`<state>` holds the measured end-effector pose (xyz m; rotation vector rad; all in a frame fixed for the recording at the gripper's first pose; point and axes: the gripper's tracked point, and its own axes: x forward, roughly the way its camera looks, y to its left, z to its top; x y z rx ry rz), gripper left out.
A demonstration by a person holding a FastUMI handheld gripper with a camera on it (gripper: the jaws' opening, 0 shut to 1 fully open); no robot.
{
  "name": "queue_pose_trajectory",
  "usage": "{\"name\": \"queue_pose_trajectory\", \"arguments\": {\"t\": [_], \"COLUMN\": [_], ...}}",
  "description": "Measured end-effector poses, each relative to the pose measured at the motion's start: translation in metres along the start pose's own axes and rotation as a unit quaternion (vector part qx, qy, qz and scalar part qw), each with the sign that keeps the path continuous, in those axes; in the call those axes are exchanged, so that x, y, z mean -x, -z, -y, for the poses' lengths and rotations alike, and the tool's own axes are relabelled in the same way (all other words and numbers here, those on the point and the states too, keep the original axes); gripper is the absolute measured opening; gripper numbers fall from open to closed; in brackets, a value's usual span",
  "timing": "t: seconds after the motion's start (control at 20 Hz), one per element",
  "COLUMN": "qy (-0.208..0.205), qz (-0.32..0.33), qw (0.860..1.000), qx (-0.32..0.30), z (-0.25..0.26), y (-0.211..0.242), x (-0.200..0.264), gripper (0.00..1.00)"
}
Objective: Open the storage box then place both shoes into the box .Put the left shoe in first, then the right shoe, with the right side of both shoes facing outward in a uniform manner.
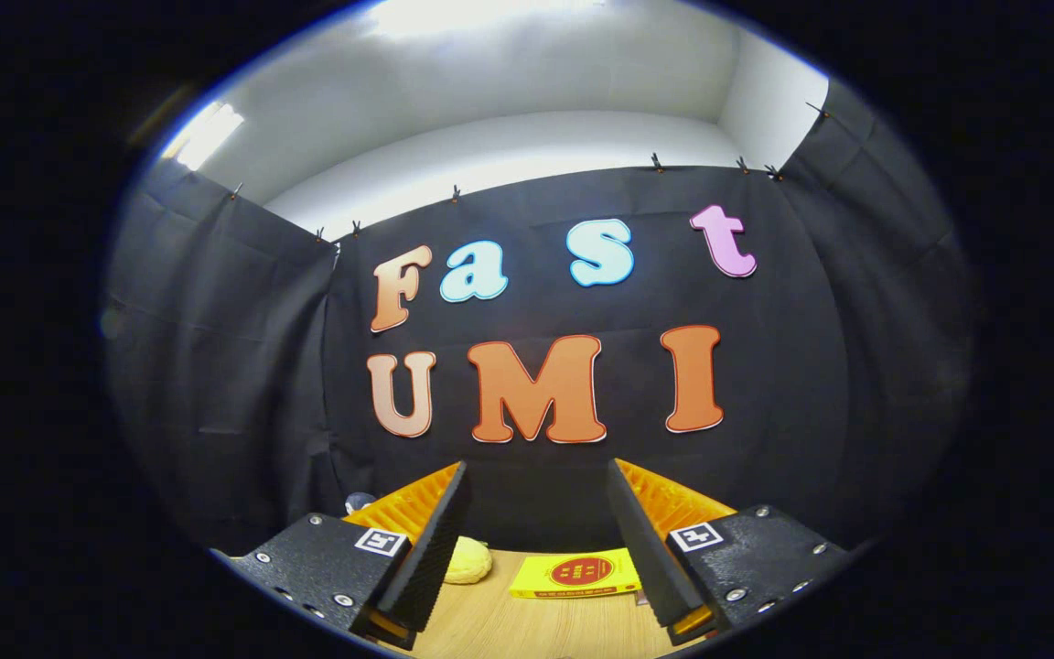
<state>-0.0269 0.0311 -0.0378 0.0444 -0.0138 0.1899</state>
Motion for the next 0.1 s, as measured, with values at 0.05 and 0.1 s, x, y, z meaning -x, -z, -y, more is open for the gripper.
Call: {"name": "queue_pose_trajectory", "arguments": {"t": [0.05, 0.1], "qy": [-0.002, -0.005], "qz": [-0.002, -0.003], "qw": [1.0, 1.0], "qx": [0.001, 0.001], "z": [-0.0028, -0.0048], "y": [0.0003, 0.0007], "x": [-0.0005, 0.0009], "gripper": [0.89, 0.9]}}
